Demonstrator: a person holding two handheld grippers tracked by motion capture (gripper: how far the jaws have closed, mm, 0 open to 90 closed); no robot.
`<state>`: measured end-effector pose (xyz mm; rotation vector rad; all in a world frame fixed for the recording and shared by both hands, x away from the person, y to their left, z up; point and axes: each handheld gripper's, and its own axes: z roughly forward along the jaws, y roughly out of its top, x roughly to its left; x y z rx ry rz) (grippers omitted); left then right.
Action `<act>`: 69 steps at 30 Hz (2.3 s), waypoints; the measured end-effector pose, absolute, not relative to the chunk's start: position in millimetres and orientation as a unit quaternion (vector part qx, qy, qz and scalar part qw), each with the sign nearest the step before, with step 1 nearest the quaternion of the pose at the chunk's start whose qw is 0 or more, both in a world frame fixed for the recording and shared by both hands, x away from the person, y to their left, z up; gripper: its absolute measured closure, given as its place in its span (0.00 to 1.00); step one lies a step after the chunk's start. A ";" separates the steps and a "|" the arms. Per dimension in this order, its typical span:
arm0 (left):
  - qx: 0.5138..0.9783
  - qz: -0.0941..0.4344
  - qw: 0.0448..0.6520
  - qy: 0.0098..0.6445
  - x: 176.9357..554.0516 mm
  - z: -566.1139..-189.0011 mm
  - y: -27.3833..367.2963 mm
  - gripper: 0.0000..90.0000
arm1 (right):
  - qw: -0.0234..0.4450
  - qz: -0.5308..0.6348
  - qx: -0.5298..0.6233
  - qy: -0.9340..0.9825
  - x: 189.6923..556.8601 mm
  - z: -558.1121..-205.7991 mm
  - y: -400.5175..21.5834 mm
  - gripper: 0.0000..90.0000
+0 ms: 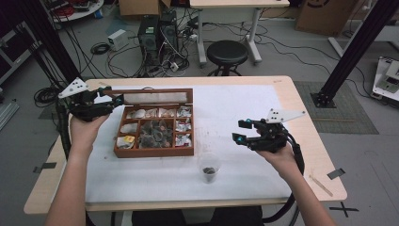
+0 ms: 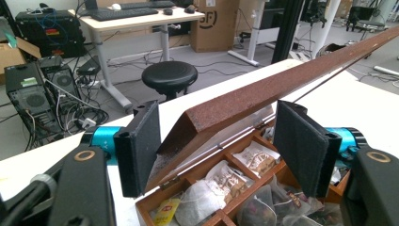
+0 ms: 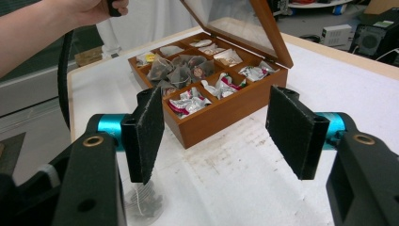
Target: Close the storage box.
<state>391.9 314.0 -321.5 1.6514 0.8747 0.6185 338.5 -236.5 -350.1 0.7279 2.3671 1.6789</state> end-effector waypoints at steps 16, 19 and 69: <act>0.707 0.255 0.547 0.369 376.8 -333.0 313.6 0.31 | 0.088 0.567 0.258 0.777 340.2 -345.3 -246.8 0.42; 0.708 0.255 0.545 0.370 373.4 -335.7 313.4 0.30 | 0.091 0.567 0.262 0.775 340.4 -344.9 -248.9 0.42; 0.746 0.266 0.494 0.358 343.2 -372.7 309.9 0.22 | 0.093 0.578 0.268 0.765 341.3 -342.9 -256.5 0.42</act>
